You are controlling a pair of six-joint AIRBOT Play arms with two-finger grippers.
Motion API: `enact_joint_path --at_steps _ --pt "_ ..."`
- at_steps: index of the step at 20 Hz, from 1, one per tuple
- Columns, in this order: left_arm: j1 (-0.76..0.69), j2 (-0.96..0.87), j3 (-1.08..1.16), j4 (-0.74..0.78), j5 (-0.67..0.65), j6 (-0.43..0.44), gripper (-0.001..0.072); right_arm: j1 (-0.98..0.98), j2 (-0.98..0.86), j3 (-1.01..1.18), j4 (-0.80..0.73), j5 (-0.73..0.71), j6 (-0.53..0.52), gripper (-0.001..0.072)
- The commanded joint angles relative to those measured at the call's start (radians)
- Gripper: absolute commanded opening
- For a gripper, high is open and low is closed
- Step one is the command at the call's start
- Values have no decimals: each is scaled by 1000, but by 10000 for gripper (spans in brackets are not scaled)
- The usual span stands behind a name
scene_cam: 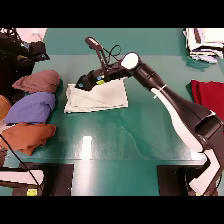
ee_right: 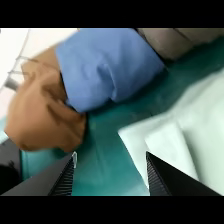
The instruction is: Fold the shirts.
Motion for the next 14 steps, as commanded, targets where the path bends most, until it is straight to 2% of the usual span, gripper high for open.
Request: enact_joint_path --at_steps 1,7,8,11,14 --pt "11 8 1 2 -24 14 26 -103 39 -48 -193 131 110 510" --pt "8 8 1 -3 -23 32 25 -431 125 -401 -186 106 237 519" --pt "0 8 1 -5 -18 32 25 -464 117 -439 -152 88 237 603" --pt "-42 8 -1 -4 27 40 25 -496 47 -467 -14 84 231 616" --pt "-95 8 -1 -4 72 40 25 -450 -46 -392 39 101 230 615"
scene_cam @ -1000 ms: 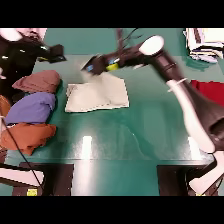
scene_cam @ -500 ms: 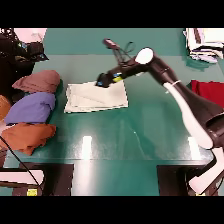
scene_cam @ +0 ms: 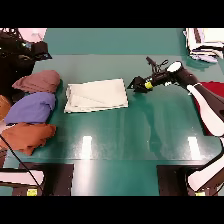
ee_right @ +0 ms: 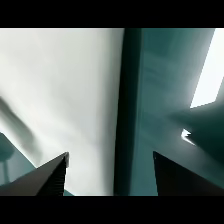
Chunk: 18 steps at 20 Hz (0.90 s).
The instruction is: Fold the shirts.
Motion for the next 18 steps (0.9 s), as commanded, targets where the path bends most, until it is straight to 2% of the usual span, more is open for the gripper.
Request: enact_joint_path --at_steps 1,2,3,5,6,8,9,15,18 --pt "-56 1 0 0 50 3 25 28 -99 64 79 28 9 614" --pt "-73 1 0 0 51 3 25 55 -131 109 77 43 9 611" --pt "-88 1 0 0 50 3 26 82 -160 153 79 58 10 561" --pt "-113 1 0 0 49 18 25 129 -202 227 78 72 10 548" --pt "-121 1 0 0 48 22 25 148 -217 261 77 80 10 431" --pt "-125 1 0 -16 42 21 25 172 -231 320 73 83 9 131" --pt "-127 1 0 -23 33 21 25 174 -231 342 71 80 6 18" --pt "-134 21 0 -43 -14 21 24 40 -147 471 55 115 1 13" --pt "-159 42 0 -42 -3 21 24 -110 -17 447 -115 110 61 13"
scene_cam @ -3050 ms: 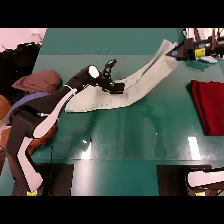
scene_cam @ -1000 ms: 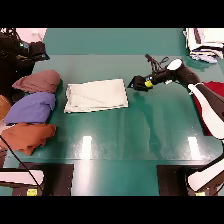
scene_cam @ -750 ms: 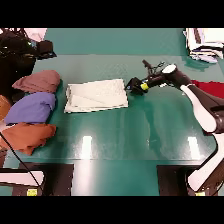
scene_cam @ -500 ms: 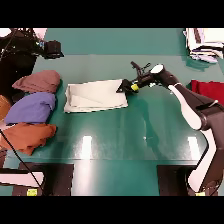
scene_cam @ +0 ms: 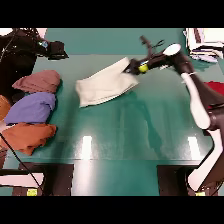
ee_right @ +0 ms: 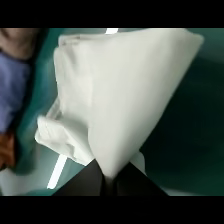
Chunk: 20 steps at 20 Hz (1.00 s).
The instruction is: Fold the shirts.
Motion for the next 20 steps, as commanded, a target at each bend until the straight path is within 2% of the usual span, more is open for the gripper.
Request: enact_joint_path --at_steps 1,6,11,15,20 --pt "-35 21 1 -3 5 1 24 -171 140 -14 -172 3 57 14" --pt "-108 27 1 -4 21 0 24 -504 359 -169 -328 -34 116 13" --pt "-156 27 1 -3 93 -26 25 -813 484 -360 -323 -123 125 13" --pt "-168 27 1 -3 123 -29 25 -913 514 -420 -321 -177 125 14" --pt "-168 27 0 -3 123 -29 25 -930 534 -290 -297 -152 124 13"
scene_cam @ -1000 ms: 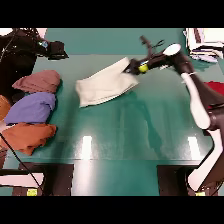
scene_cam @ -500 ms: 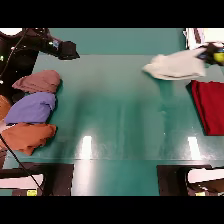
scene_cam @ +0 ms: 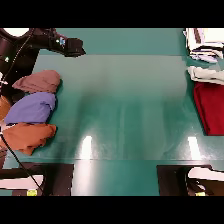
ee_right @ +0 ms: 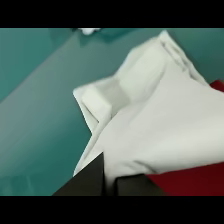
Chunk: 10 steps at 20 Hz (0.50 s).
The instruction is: Fold the shirts.
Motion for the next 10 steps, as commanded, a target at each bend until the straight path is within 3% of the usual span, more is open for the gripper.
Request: enact_joint_path --at_steps 1,5,10 --pt "-2 0 0 1 8 -1 25 -21 17 89 3 39 1 13" --pt "-2 0 0 1 7 2 25 -22 44 136 0 145 1 13" --pt "-2 0 0 2 -3 3 25 -66 163 -31 0 175 1 13"
